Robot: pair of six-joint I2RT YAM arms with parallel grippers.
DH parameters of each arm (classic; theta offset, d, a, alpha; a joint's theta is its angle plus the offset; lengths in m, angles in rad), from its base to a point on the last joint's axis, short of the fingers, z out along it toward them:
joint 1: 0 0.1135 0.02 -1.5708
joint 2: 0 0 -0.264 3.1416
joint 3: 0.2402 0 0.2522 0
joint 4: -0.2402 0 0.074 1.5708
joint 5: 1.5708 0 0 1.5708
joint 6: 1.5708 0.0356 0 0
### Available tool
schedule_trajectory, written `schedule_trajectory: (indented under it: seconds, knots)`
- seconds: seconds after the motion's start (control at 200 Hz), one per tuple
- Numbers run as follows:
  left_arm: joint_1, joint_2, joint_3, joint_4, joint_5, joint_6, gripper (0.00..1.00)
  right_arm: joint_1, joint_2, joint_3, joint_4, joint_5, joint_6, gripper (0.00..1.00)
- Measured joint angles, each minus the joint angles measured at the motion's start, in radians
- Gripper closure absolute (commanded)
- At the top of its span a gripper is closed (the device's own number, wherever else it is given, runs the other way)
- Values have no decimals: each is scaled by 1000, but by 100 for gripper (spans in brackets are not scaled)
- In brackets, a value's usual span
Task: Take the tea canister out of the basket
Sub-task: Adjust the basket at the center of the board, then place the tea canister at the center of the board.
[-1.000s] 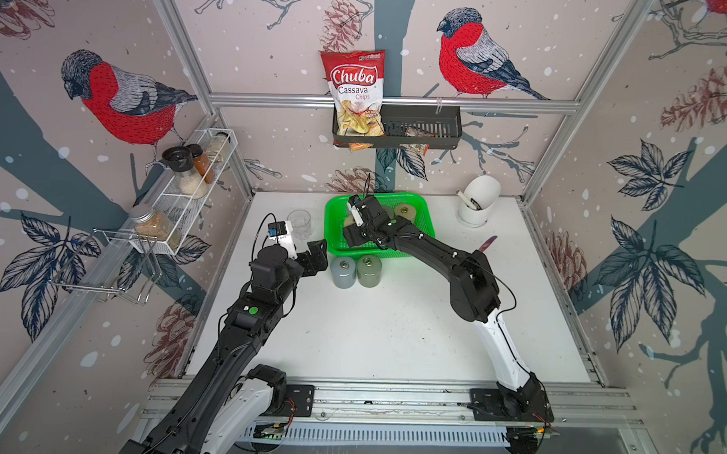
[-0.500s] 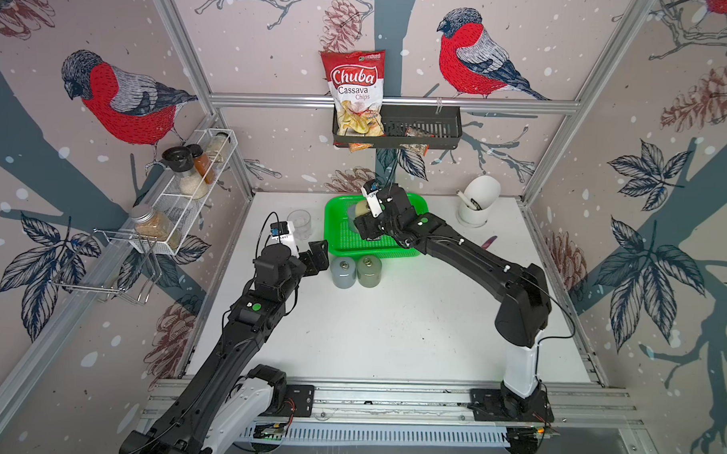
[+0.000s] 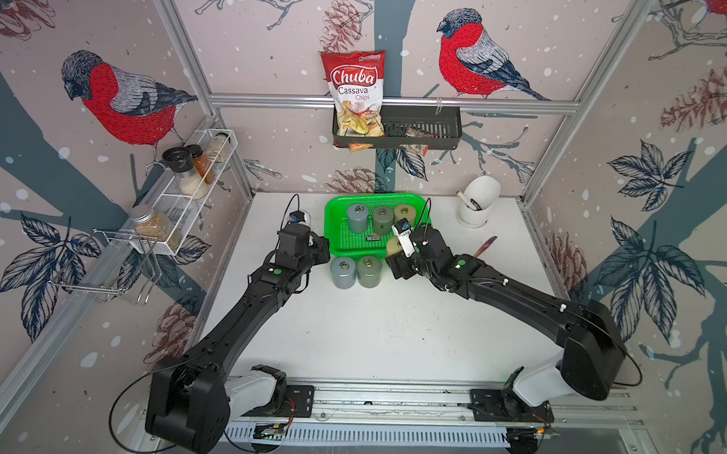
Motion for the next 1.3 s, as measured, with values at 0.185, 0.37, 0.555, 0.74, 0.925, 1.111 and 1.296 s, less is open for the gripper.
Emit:
schedule_trajectory:
  seconds: [0.185,0.37,0.555,0.74,0.925,1.111,1.296]
  knots:
    - [46,208,135,-56,89,57,58,19,-13,-115,57,-23,30,100]
    - [66,303,172,-82,130,100,56,23,-12,-166,102,-17,49,100]
    - [71,370,198,-93,133,108,61,24,-2,-192,138,-19,67,100]
    - [74,414,223,-94,118,98,86,24,14,-192,145,-18,70,100]
    - [74,433,244,-43,103,107,93,24,24,-198,166,-17,70,100]
    - [75,445,257,-44,102,108,86,24,40,-206,182,-6,70,100]
    - [83,448,261,-47,95,108,49,23,73,-217,206,13,70,100]
